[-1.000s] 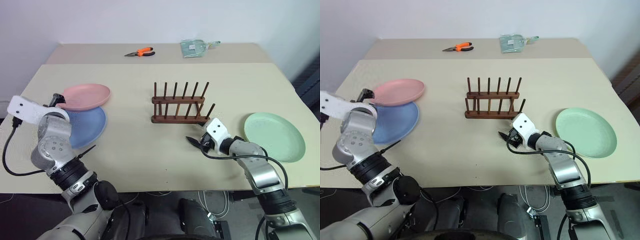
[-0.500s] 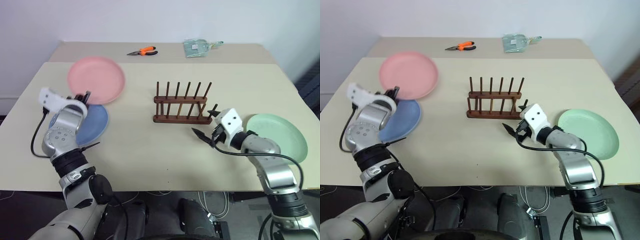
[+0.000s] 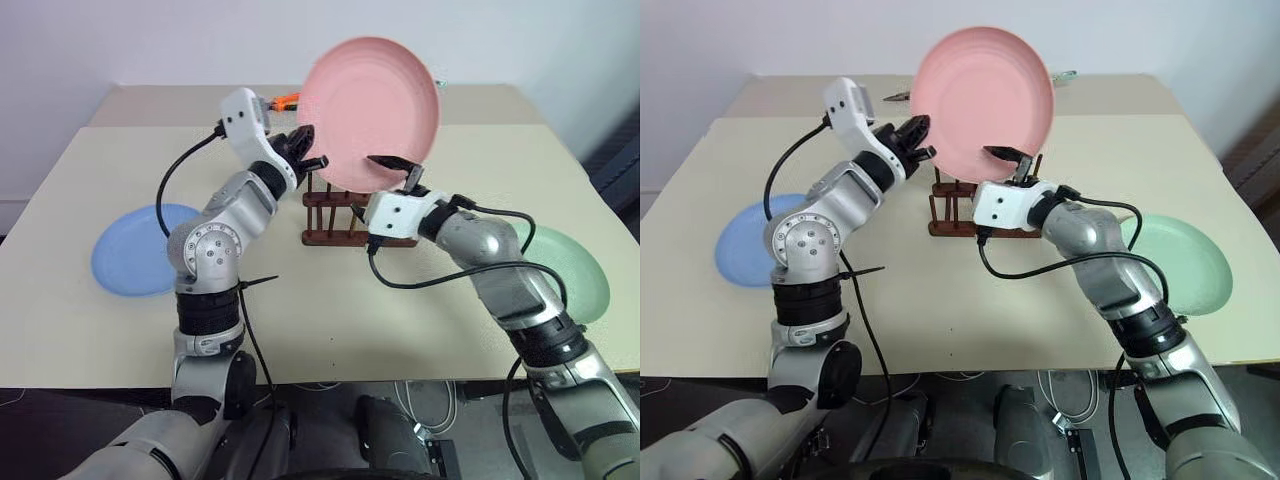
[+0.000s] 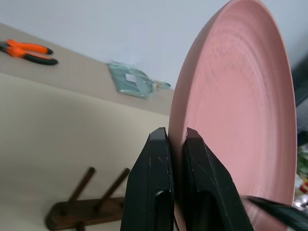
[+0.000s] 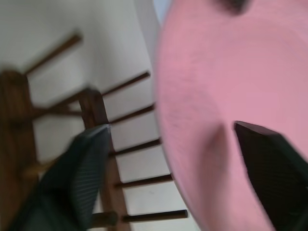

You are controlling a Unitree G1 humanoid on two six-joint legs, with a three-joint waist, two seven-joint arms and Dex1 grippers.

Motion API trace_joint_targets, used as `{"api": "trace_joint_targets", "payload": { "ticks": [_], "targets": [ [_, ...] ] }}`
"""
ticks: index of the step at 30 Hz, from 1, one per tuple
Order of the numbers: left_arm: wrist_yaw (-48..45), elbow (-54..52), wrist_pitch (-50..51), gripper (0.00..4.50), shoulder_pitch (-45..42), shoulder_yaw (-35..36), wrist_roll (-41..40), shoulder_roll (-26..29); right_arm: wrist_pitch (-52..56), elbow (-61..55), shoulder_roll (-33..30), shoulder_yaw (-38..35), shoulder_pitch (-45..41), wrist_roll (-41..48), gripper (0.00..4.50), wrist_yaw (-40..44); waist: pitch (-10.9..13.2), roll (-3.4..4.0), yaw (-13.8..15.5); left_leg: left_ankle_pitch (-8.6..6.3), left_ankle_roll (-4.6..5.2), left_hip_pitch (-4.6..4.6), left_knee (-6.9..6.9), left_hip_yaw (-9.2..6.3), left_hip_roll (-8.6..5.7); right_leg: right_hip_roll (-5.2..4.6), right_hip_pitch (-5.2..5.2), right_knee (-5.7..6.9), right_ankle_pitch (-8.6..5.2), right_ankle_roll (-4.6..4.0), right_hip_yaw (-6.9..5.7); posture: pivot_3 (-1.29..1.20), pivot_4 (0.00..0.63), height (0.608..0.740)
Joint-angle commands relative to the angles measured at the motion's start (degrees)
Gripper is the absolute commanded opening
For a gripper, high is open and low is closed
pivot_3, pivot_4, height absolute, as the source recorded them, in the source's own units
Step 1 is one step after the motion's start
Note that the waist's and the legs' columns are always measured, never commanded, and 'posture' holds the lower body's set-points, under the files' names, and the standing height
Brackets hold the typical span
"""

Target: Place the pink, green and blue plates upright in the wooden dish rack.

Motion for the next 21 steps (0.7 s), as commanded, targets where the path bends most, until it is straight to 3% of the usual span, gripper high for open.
{"api": "trace_joint_targets", "payload": {
  "ticks": [1,4,5,7,11,13,17,21],
  "targets": [
    [0.4,-3.5,1.0,0.0,-0.9,0.3,-1.7,-0.4,-2.9,1.2,-0.9,-0.4,-0.8,-4.4,2.15,-2.6,0.0,0.0,0.0,0.0,0.0,0.0,0.0,0.0,0.0,0.0,0.0,0.0,0.0,0.0,0.0,0.0,0.15,0.74],
    [0.9,-3.8,1.7,0.0,-0.1,1.6,-2.8,-0.9,-3.8,0.7,-0.8,-1.4,0.2,-6.2,0.51,-4.1,0.0,0.0,-0.1,-0.01,0.02,0.0,0.0,0.0,0.0,0.0,0.0,0.01,0.0,0.0,0.0,0.0,0.15,0.74],
    [1.2,-3.9,1.2,0.35,-0.2,3.0,-4.4,-1.9,-4.2,0.4,-0.7,-2.0,0.4,-6.9,0.02,-5.1,0.0,-0.01,-0.1,-0.01,0.03,0.01,0.0,0.0,0.0,0.0,0.0,0.01,0.0,0.0,0.0,0.0,0.15,0.74],
    [2.2,-3.7,0.0,1.03,-1.2,5.7,-6.9,-3.4,-4.8,-0.1,-0.5,-3.2,0.7,-7.2,0.0,-6.1,0.0,-0.01,0.0,-0.01,0.02,0.0,0.01,0.0,0.0,0.0,0.01,0.0,0.0,0.0,0.0,0.0,0.15,0.74],
    [3.2,-1.3,-7.5,3.02,-4.7,11.6,-7.7,-2.2,-4.2,-2.6,1.1,-8.4,2.0,-0.6,0.0,-5.5,0.0,-0.05,0.2,-0.02,0.03,-0.02,0.02,-0.02,-0.01,0.0,0.02,-0.01,0.0,-0.01,0.0,0.0,0.15,0.74],
    [1.7,0.3,-10.6,3.02,-4.7,12.3,-4.9,1.3,-1.6,-5.0,3.3,-12.8,3.1,7.4,0.0,-3.5,0.0,-0.04,-0.1,-0.02,0.04,0.01,0.0,-0.01,0.0,0.01,0.02,-0.02,0.0,-0.01,0.0,0.0,0.15,0.74],
    [-13.0,1.2,-14.8,3.02,4.7,-0.7,9.5,18.0,21.7,-16.1,11.0,-26.3,5.6,38.0,0.0,3.5,0.0,0.14,-0.7,-0.05,0.09,0.14,-0.18,0.03,0.1,0.15,0.01,0.01,0.01,-0.04,0.13,0.0,0.15,0.74],
    [-31.9,-2.8,-18.4,3.02,16.1,-7.1,8.9,26.5,38.2,-21.4,14.2,-35.9,5.2,57.6,0.0,1.0,0.1,0.23,0.1,-0.08,0.17,0.06,-0.21,-0.06,0.09,0.16,0.01,-0.07,0.01,-0.12,0.14,0.0,0.15,0.74]
  ]
}}
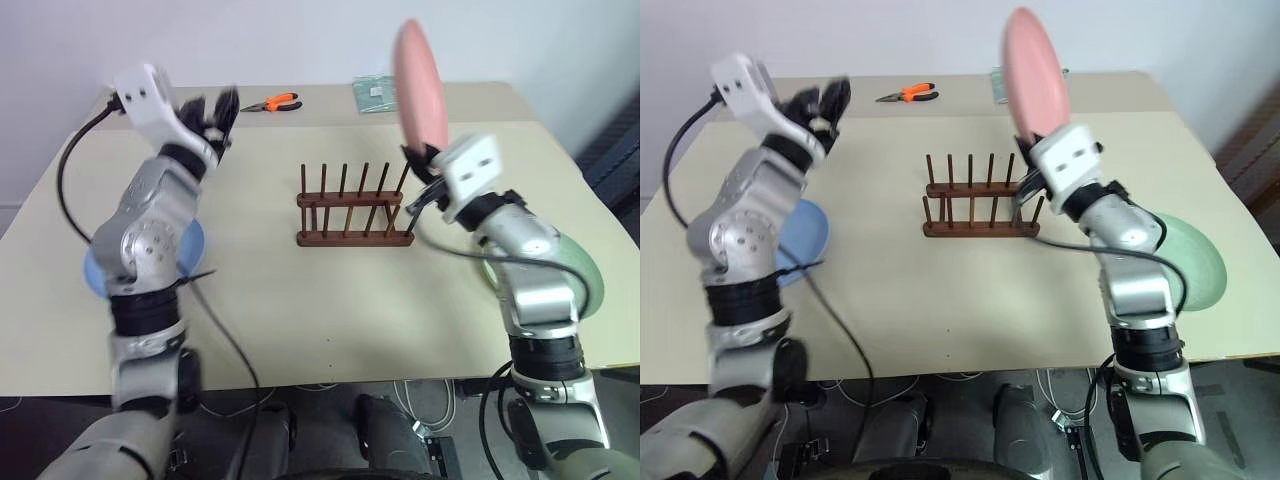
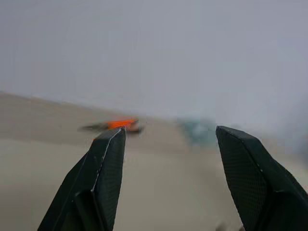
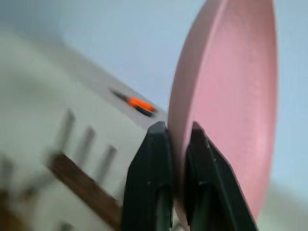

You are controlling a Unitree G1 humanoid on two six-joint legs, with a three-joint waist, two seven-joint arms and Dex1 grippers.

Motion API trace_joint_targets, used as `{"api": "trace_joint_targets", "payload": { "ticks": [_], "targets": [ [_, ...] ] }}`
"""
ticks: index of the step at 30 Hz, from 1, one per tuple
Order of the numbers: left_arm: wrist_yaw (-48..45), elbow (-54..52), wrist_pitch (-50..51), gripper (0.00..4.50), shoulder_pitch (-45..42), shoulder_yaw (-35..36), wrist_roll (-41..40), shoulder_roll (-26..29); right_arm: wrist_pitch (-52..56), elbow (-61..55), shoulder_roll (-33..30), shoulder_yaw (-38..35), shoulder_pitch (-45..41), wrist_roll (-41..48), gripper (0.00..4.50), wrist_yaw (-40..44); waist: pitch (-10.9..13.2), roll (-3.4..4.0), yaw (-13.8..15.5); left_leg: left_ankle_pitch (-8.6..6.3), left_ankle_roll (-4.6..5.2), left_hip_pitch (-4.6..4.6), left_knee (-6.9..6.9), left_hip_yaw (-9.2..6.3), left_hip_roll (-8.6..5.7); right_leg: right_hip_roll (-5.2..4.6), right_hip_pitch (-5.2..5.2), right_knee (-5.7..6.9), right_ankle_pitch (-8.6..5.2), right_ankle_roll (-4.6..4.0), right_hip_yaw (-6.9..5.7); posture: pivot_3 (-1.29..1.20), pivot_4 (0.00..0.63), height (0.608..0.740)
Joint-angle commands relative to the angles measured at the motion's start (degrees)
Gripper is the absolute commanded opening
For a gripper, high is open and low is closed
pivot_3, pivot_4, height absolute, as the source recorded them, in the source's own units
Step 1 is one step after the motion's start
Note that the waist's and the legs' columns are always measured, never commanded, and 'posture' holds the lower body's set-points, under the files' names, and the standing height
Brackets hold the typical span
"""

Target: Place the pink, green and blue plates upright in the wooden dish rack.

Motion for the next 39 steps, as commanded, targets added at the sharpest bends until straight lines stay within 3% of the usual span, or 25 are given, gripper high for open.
{"api": "trace_joint_targets", "payload": {
  "ticks": [1,6,14,18,20,23,29,34,39],
  "targets": [
    [-17.3,-6.9,-4.0,3.02,6.1,-6.5,0.0,5.7,10.1,-5.1,0.0,-5.4,-0.8,13.5,0.0,-1.0,0.0,0.0,0.1,-0.01,0.01,-0.04,0.01,-0.03,-0.02,-0.01,-0.02,0.0,-0.05,-0.09,0.0,0.0,0.15,0.74],
    [-34.3,-15.2,-5.6,3.02,15.6,-14.4,0.3,14.4,15.8,-4.6,-1.6,-7.5,-0.3,20.0,0.0,-3.0,0.2,0.24,-0.1,-0.02,0.02,-0.06,-0.09,0.02,0.03,-0.03,-0.12,-0.02,-0.09,-0.24,0.02,0.0,0.15,0.74],
    [-33.8,-18.6,-3.7,3.02,15.4,-17.1,-0.5,9.4,17.9,-0.6,-4.1,-6.1,1.2,21.2,0.0,-2.8,0.1,0.29,-0.2,-0.01,0.04,-0.05,-0.1,0.05,0.02,-0.06,-0.1,-0.04,-0.09,-0.21,0.0,0.0,0.15,0.74],
    [-33.1,-18.7,-4.0,3.09,15.7,-18.3,1.2,8.0,14.9,1.1,-5.5,-4.1,1.2,16.6,1.5,-3.4,0.1,0.3,-0.2,-0.01,0.04,-0.04,-0.11,0.06,0.02,-0.05,-0.11,-0.02,-0.08,-0.2,0.0,0.0,0.15,0.74],
    [-33.3,-18.6,-4.2,3.09,16.0,-18.4,1.6,7.9,11.3,1.4,-6.4,-3.2,1.2,13.0,2.54,-4.0,0.1,0.3,-0.2,-0.01,0.04,-0.04,-0.1,0.08,0.02,-0.05,-0.11,-0.02,-0.09,-0.2,0.0,0.0,0.15,0.74],
    [-33.5,-17.8,-4.8,3.09,16.1,-18.8,2.6,7.5,5.7,1.7,-7.9,-4.3,2.0,8.6,2.54,-4.6,0.1,0.3,-0.1,-0.01,0.04,-0.04,-0.11,0.09,0.02,-0.05,-0.11,-0.03,-0.09,-0.19,0.0,0.0,0.15,0.74],
    [-34.4,-15.6,-6.3,3.09,16.1,-20.3,4.5,6.0,4.5,0.4,-11.8,-13.8,10.3,9.4,2.54,-4.5,0.1,0.27,0.5,-0.01,0.06,-0.05,-0.09,0.06,-0.01,-0.07,-0.03,-0.08,-0.11,-0.18,0.01,0.0,0.15,0.74],
    [-36.8,-12.4,-8.2,3.09,14.7,-22.4,6.1,4.1,2.6,-2.7,-17.9,-8.0,26.9,0.9,2.54,-0.9,0.0,0.27,1.1,-0.03,0.09,0.02,-0.08,0.11,0.02,-0.07,0.02,-0.07,-0.15,-0.14,0.0,0.0,0.15,0.74],
    [-38.5,-8.8,-10.1,3.09,13.4,-23.0,7.3,2.4,-0.1,-2.9,-17.1,-5.1,31.9,-3.2,2.54,-1.9,0.0,0.54,0.6,-0.03,0.09,0.0,0.03,0.23,0.05,-0.09,0.0,-0.06,-0.25,-0.02,0.05,0.0,0.15,0.74]
  ]
}}
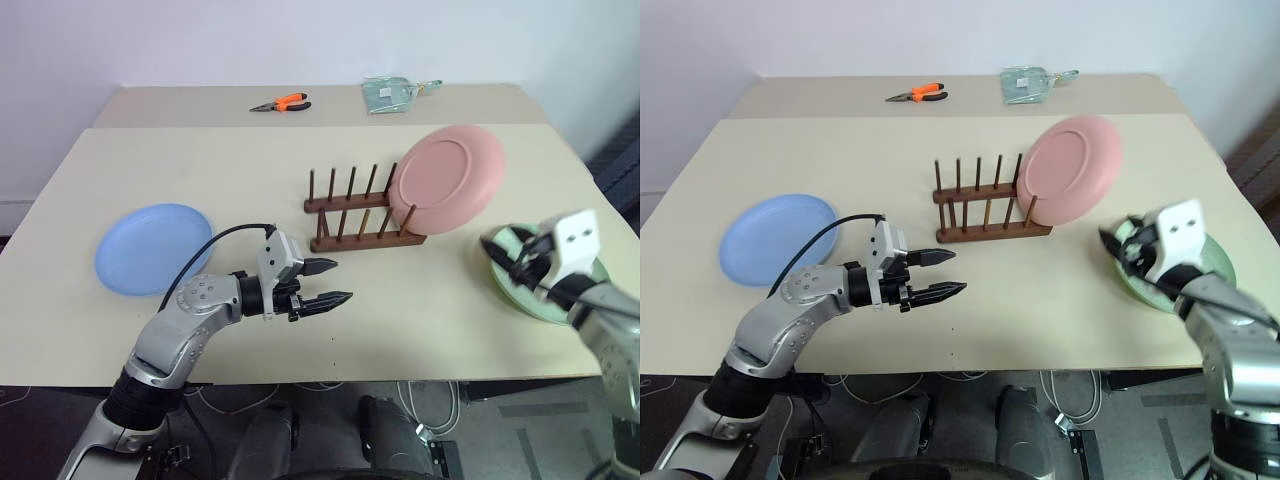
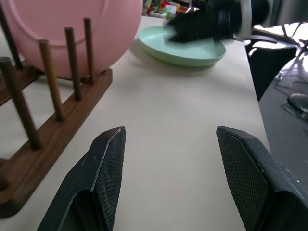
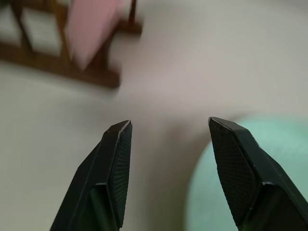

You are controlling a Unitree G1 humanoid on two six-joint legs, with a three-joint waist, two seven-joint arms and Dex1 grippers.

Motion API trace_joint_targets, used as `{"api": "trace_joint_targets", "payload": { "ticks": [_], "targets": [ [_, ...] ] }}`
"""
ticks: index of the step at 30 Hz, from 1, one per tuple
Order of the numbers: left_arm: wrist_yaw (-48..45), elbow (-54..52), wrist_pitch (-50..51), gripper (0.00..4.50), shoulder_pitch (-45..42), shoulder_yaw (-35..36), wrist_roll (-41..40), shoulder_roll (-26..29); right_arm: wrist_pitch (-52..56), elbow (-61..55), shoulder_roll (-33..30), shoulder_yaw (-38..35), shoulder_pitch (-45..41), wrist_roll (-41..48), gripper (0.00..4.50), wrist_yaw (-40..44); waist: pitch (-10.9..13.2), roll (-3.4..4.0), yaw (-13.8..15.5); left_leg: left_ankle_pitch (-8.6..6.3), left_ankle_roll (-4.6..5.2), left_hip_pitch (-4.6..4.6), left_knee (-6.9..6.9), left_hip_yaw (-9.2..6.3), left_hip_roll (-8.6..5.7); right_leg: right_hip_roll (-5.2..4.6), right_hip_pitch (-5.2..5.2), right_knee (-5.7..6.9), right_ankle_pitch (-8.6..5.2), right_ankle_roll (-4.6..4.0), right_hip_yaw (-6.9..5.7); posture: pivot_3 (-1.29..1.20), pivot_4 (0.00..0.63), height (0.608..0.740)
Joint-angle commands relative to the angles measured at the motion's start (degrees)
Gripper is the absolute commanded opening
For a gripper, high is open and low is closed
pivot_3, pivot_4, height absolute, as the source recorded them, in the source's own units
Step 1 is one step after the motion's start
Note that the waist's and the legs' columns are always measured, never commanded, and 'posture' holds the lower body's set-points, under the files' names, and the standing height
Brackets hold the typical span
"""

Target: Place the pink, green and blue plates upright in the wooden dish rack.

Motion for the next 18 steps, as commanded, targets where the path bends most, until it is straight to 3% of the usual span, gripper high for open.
{"api": "trace_joint_targets", "payload": {
  "ticks": [1,12,18],
  "targets": [
    [-1.7,1.3,-2.9,3.09,-1.1,-0.1,0.8,-0.9,-2.8,-1.4,0.6,-0.3,-0.1,-2.4,2.54,-1.2,0.0,0.02,0.0,0.0,0.0,0.0,0.01,0.0,0.0,0.0,0.01,0.0,0.0,0.0,-0.01,0.0,0.15,0.74],
    [-0.5,1.8,-4.5,3.09,-0.7,0.0,3.2,-2.1,-7.6,8.5,-3.1,2.9,1.1,-14.2,2.54,-2.5,0.0,0.0,0.7,-0.04,0.07,-0.07,0.12,-0.04,-0.04,-0.05,0.03,-0.06,0.0,0.02,-0.01,0.0,0.15,0.74],
    [5.9,18.6,-8.4,3.09,-8.2,-1.6,11.7,-7.8,-8.2,11.0,-2.4,3.2,-0.7,-16.2,2.54,-3.2,0.0,-0.01,0.7,-0.04,0.07,-0.04,0.24,-0.06,-0.07,-0.04,0.11,-0.02,0.01,0.04,-0.05,0.0,0.15,0.74]
  ]
}}
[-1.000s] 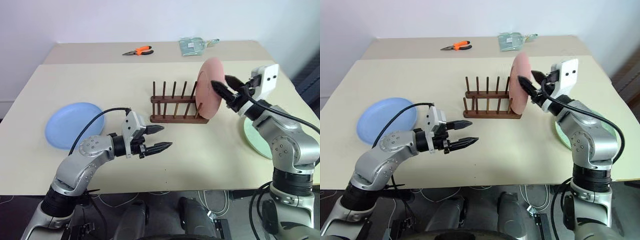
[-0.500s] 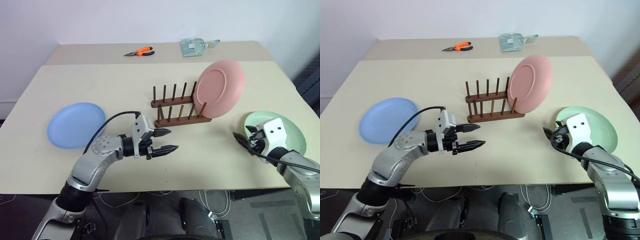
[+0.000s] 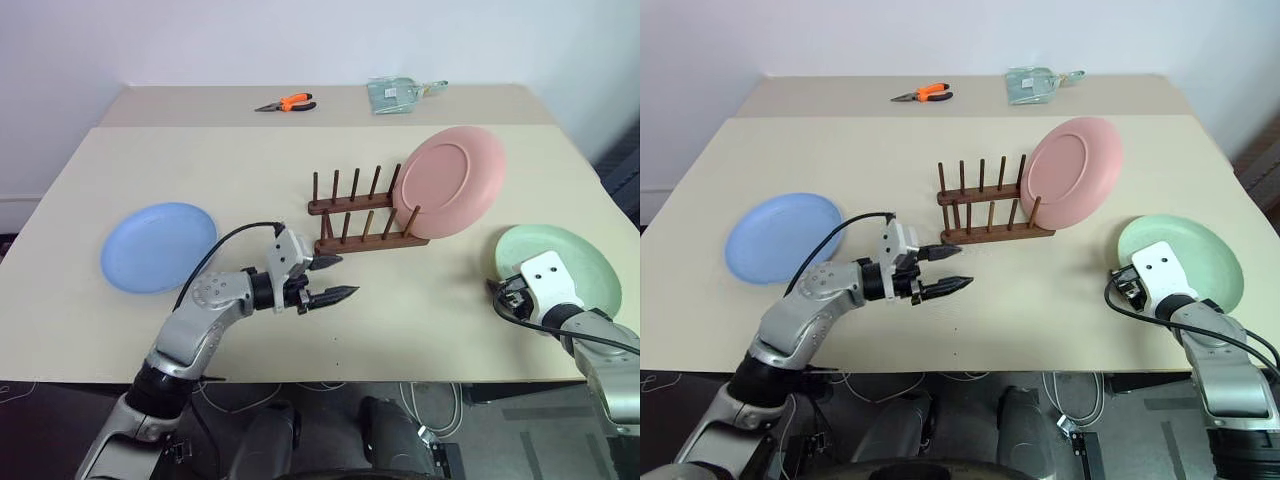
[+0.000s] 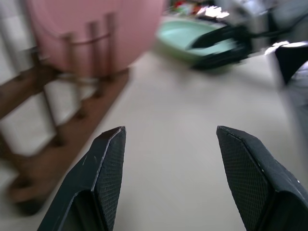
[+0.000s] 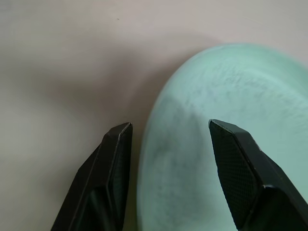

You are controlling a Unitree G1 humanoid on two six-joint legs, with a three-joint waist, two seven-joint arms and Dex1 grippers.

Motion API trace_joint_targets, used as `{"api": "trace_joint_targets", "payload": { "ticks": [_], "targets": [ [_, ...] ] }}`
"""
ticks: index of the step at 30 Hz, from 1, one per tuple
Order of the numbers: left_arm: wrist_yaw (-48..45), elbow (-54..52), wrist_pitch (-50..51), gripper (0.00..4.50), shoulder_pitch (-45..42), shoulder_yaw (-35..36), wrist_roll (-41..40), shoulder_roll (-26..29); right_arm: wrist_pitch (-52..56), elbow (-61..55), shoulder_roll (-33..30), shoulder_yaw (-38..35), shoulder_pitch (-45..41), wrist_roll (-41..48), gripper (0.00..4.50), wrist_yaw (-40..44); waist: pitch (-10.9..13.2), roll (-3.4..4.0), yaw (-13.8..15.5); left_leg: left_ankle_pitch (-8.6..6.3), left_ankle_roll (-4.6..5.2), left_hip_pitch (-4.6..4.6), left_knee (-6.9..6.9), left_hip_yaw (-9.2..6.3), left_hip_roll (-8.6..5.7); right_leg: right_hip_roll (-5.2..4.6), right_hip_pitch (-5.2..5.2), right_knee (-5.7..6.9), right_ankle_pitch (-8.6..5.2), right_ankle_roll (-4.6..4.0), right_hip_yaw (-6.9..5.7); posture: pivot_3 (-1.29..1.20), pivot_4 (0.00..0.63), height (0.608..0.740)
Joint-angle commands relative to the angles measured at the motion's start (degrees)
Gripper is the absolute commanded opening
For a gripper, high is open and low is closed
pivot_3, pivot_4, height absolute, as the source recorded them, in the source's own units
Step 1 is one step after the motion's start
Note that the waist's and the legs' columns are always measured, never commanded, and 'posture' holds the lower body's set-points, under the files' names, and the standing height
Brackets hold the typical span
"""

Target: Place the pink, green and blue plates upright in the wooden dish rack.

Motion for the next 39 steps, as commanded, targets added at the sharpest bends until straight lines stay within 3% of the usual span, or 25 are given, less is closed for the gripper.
{"api": "trace_joint_targets", "payload": {
  "ticks": [1,4,10,16,20,27,33,37,39],
  "targets": [
    [3.0,9.1,-3.3,3.09,-4.2,-0.3,3.8,-3.5,-1.1,0.0,0.0,-0.4,-1.1,-1.2,2.54,-0.5,0.0,0.0,-0.1,0.0,0.0,0.0,0.01,0.0,-0.01,0.0,0.01,-0.01,0.0,0.01,0.0,0.0,0.15,0.74],
    [4.8,18.7,-3.5,3.09,-8.5,0.9,5.0,-7.4,-1.3,-0.1,0.1,-0.3,-1.4,-1.8,2.54,-0.7,0.0,-0.01,-0.1,-0.03,0.05,-0.02,0.0,-0.01,-0.03,-0.01,-0.01,-0.02,0.0,0.04,0.0,0.0,0.15,0.74],
    [6.8,28.6,-5.4,3.09,-11.9,3.7,6.5,-9.4,-0.3,-2.1,0.0,-0.8,-1.5,-2.4,2.54,-0.6,0.0,0.03,-0.2,-0.03,0.05,0.02,0.0,-0.01,-0.03,-0.01,0.01,0.0,0.07,0.22,-0.01,0.0,0.15,0.74],
    [4.4,26.7,-5.8,3.09,-11.2,6.0,4.2,-8.3,0.6,-2.4,-0.1,0.9,-1.3,-3.9,2.54,-0.1,-0.1,0.08,-0.3,-0.03,0.05,0.05,-0.01,-0.01,-0.02,0.0,0.01,0.03,0.09,0.24,-0.01,0.0,0.15,0.74],
    [0.7,20.5,-4.3,3.09,-8.5,6.5,1.9,-7.3,1.3,-3.0,0.2,1.2,-1.5,-4.2,1.27,0.0,-0.1,0.08,-0.2,-0.03,0.05,0.04,-0.01,-0.01,-0.01,-0.01,0.0,0.04,0.09,0.23,-0.01,0.0,0.15,0.74],
    [-4.6,8.7,1.5,3.09,-3.9,6.8,-3.1,-5.5,3.8,-3.8,-0.1,1.0,-2.2,-4.5,1.27,-0.2,-0.1,0.06,-0.1,-0.03,0.05,-0.02,0.0,-0.06,-0.03,-0.02,-0.01,0.02,0.09,0.19,0.0,0.0,0.15,0.74],
    [-4.9,5.2,4.0,3.09,-2.9,6.9,-4.6,-5.1,6.2,-3.1,0.5,0.4,-2.7,-4.2,1.27,-0.5,-0.1,0.07,-0.2,-0.03,0.05,-0.01,-0.01,-0.05,-0.02,-0.01,-0.01,0.02,0.0,0.05,-0.01,0.0,0.15,0.74],
    [-4.8,4.3,4.2,3.09,-2.7,6.6,-4.7,-4.7,8.9,-3.9,2.4,-2.5,-4.2,-1.7,0.03,-1.6,-0.1,0.06,-0.2,-0.03,0.05,0.0,-0.01,-0.05,-0.02,-0.01,-0.01,0.03,0.0,0.05,-0.01,0.0,0.15,0.74],
    [-4.8,3.7,4.3,3.09,-2.4,6.7,-5.0,-4.6,9.8,-4.5,3.3,-4.0,-4.9,-1.0,0.03,-2.4,-0.1,0.06,-0.2,-0.04,0.05,0.0,0.0,-0.04,-0.01,-0.01,-0.01,0.02,0.0,0.05,0.0,0.0,0.15,0.74]
  ]
}}
